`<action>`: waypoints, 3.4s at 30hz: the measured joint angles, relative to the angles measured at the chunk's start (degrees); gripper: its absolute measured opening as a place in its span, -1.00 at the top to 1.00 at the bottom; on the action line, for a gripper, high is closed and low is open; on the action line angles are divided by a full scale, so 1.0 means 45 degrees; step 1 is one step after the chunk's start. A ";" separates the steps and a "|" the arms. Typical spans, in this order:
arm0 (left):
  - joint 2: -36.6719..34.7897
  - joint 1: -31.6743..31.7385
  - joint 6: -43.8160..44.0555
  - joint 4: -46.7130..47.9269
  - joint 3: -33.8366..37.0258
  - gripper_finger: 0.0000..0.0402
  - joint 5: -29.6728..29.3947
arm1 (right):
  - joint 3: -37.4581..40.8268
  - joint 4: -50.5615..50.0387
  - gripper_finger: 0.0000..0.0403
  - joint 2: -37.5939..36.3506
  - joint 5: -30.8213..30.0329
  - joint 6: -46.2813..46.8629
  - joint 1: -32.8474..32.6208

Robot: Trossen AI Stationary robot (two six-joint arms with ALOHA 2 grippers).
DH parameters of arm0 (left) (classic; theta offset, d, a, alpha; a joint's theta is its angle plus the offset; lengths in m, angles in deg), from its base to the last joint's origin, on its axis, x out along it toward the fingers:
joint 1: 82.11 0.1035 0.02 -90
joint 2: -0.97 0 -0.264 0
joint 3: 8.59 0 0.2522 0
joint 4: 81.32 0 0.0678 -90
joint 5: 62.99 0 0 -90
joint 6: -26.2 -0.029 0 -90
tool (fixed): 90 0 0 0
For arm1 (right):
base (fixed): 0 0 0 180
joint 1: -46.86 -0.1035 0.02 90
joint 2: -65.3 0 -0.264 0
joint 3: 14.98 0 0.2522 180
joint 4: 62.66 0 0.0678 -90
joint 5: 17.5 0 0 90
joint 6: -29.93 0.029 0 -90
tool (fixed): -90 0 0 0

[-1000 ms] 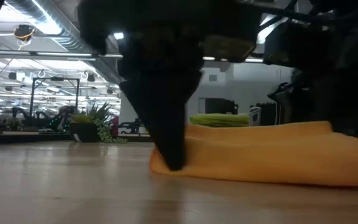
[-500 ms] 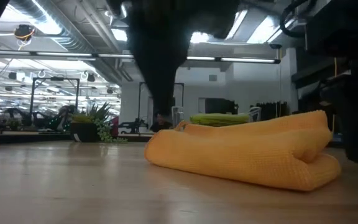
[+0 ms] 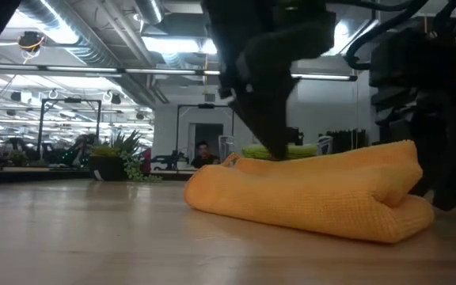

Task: Fold microfiber towels
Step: Fold the orange towel on the table, then put the orange towel into the transparent bin

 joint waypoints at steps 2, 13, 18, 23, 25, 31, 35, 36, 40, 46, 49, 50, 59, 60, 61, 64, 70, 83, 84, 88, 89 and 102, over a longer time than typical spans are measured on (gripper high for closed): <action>0.0192 0.0162 -0.0005 -0.0319 -0.0024 1.00 0.0332 | 0.0000 -0.0021 0.15 0.0000 0.0024 0.0003 0.0005; 0.0157 0.0643 -0.1311 -0.1100 -0.0564 1.00 -0.2106 | -0.0015 -0.0357 0.15 0.0000 -0.0082 -0.0034 0.0000; 0.0107 0.0526 -0.0238 0.1272 -0.1650 1.00 0.1190 | -0.0015 -0.0558 0.15 0.0000 -0.0156 -0.0034 0.0000; 0.0114 0.0159 0.0443 0.1140 -0.1120 1.00 0.2774 | -0.0015 -0.0640 0.15 0.0000 -0.0158 -0.0051 -0.0005; 0.0294 0.0087 0.0439 -0.0032 -0.0699 1.00 0.2778 | -0.0015 -0.0672 0.15 0.0000 -0.0167 -0.0055 -0.0004; 0.0829 0.0038 -0.0477 -0.3480 0.0375 1.00 0.1877 | -0.0015 -0.0623 0.15 -0.0005 -0.0170 -0.0083 -0.0005; 0.0872 0.0265 -0.1706 -0.4346 0.1108 1.00 0.3147 | -0.0015 -0.0612 0.15 -0.0005 -0.0159 -0.0028 0.0001; 0.0818 0.0334 -0.1906 -0.4392 0.1341 1.00 0.3489 | -0.0015 -0.0585 0.15 -0.0005 -0.0114 0.0008 0.0010; 0.0749 0.0487 -0.2001 -0.4098 0.1657 1.00 0.3848 | -0.0015 -0.0571 0.15 -0.0005 -0.0076 0.0322 0.0010; 0.0923 0.0430 -0.2843 -0.2870 0.0114 1.00 0.3808 | -0.0015 -0.0930 0.15 -0.0270 -0.0020 0.0665 -0.0005; 0.0805 0.0263 -0.3125 -0.1338 -0.0938 1.00 0.3405 | -0.0202 -0.1809 0.15 -0.0952 0.0336 0.0606 0.0005; 0.0771 0.0184 -0.3138 -0.0432 -0.1254 1.00 0.3163 | -0.0409 -0.2563 0.15 -0.1279 0.0446 0.0483 0.0005; 0.0137 -0.0484 -0.1151 0.7538 -0.2677 1.00 0.0637 | -0.2618 -1.0667 0.15 -0.5409 -0.2674 0.3099 0.0296; 0.0055 -0.0546 -0.0749 0.8118 -0.2575 1.00 0.0470 | -0.2534 -1.1317 0.15 -0.5938 -0.2870 0.3894 0.0296; -0.0059 -0.0560 -0.0491 0.8429 -0.2386 1.00 0.0350 | -0.2330 -1.1672 0.15 -0.6468 -0.2874 0.4726 0.0296; -0.0573 -0.0688 -0.0353 0.7644 -0.1225 1.00 0.0239 | -0.1103 -1.1504 0.15 -0.7902 -0.1255 0.6351 0.0311; -0.2750 -0.0734 0.0176 0.5929 0.2420 1.00 0.0842 | 0.2567 -0.5476 0.15 -0.9364 0.2296 0.7138 0.0486; -0.7615 -0.0883 0.0709 -1.3473 1.1912 1.00 0.0874 | 0.6535 0.4844 0.15 -0.7757 0.2249 0.6430 0.1756; -0.7329 -0.0927 0.0300 -1.3822 1.1852 1.00 0.0945 | 0.6422 0.5080 0.15 -0.7504 0.2169 0.6245 0.1814; -0.5980 -0.1034 -0.0544 -1.3384 1.0792 1.00 0.0874 | 0.5946 0.5641 0.14 -0.6475 0.2144 0.5613 0.2149; -0.5715 -0.1029 -0.0641 -1.3194 1.0456 1.00 0.0861 | 0.5842 0.5763 0.14 -0.6223 0.2143 0.5569 0.2238; -0.3853 -0.1123 -0.1486 -1.0584 0.8629 0.42 0.1174 | 0.4630 0.7625 -0.45 -0.2643 0.4018 0.5605 0.3203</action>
